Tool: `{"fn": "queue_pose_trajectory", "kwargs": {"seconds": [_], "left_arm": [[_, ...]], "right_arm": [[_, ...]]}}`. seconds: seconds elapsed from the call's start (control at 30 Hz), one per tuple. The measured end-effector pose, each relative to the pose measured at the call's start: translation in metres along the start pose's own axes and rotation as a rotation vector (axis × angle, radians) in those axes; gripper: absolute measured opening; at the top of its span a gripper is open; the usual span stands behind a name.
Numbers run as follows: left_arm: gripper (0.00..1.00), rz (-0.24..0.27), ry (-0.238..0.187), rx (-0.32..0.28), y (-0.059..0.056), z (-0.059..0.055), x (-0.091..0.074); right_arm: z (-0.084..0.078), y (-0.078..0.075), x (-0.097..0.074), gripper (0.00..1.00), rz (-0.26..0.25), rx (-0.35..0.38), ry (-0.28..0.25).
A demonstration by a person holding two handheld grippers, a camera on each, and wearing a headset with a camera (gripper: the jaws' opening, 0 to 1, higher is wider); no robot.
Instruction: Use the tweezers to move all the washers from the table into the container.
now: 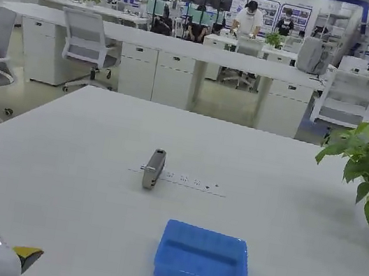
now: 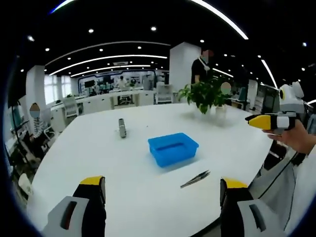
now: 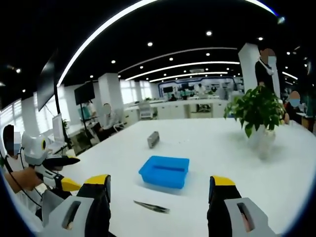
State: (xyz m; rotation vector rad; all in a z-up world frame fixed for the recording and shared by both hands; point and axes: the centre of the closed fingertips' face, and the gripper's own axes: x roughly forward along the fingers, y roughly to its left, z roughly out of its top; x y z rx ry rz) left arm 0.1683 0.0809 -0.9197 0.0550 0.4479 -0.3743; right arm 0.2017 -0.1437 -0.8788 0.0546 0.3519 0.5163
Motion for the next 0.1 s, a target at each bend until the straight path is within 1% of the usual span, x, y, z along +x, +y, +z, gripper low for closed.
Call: {"fn": "queue_pose_trajectory", "kwargs": {"seconds": [0.1], "left_arm": [[0.99, 0.018, -0.006, -0.006, 0.0001, -0.0007, -0.0020]], "right_arm": [[-0.0074, -0.0014, -0.0015, 0.83, -0.009, -0.005, 0.024]]}}
